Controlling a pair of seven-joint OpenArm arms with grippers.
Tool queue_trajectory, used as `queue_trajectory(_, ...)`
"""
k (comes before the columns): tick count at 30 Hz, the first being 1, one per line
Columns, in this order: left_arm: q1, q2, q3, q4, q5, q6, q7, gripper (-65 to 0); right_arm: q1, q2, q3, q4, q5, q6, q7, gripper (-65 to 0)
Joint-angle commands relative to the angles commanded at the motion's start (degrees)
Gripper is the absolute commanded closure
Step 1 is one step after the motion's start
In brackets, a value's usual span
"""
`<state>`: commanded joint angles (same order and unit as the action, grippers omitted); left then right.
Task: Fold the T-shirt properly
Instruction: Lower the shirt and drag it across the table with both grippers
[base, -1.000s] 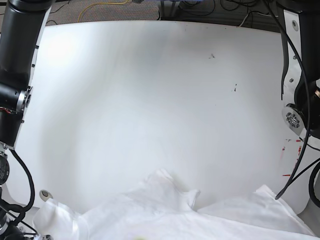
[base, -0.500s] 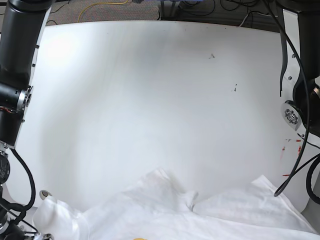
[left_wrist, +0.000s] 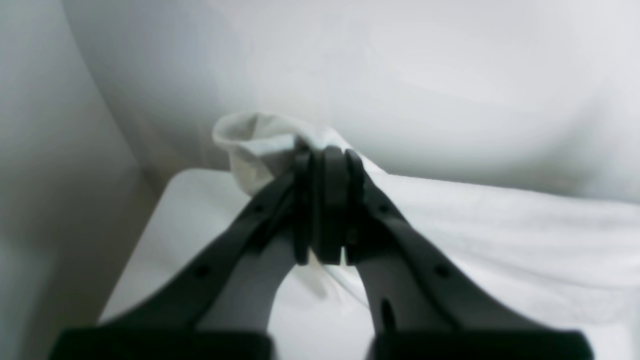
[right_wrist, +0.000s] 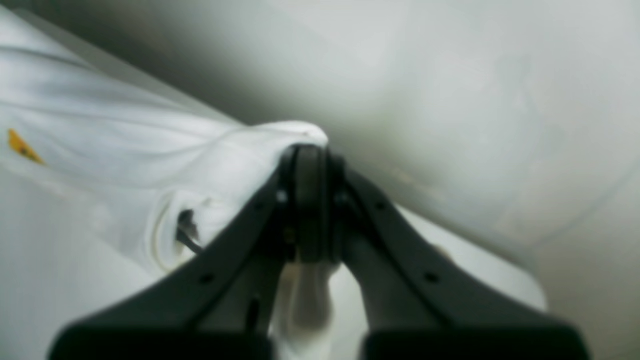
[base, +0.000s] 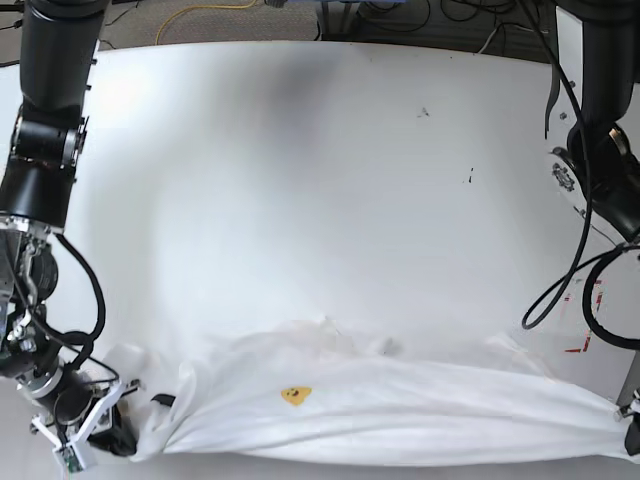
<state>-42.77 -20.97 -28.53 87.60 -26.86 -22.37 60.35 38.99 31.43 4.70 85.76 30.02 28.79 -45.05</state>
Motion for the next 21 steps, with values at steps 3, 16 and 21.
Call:
queue_trajectory(3,4.40,-0.53,0.00,2.02,-0.09,-0.09,-0.18,0.0,-5.36,-0.79,2.73,2.11,0.00,0.09,0.00,0.0)
queue_trajectory(16,21.10,-0.35,-1.49,9.58,-0.26,-1.32,-0.18,0.0,-26.90,-4.84,8.70,10.37,0.00,0.18,0.00,0.0)
queue_trajectory(21,26.90,-0.35,-4.66,10.99,-0.09,-4.48,-0.18,0.0,-34.64,-7.65,11.52,14.51,-0.26,0.18,0.00,0.0)
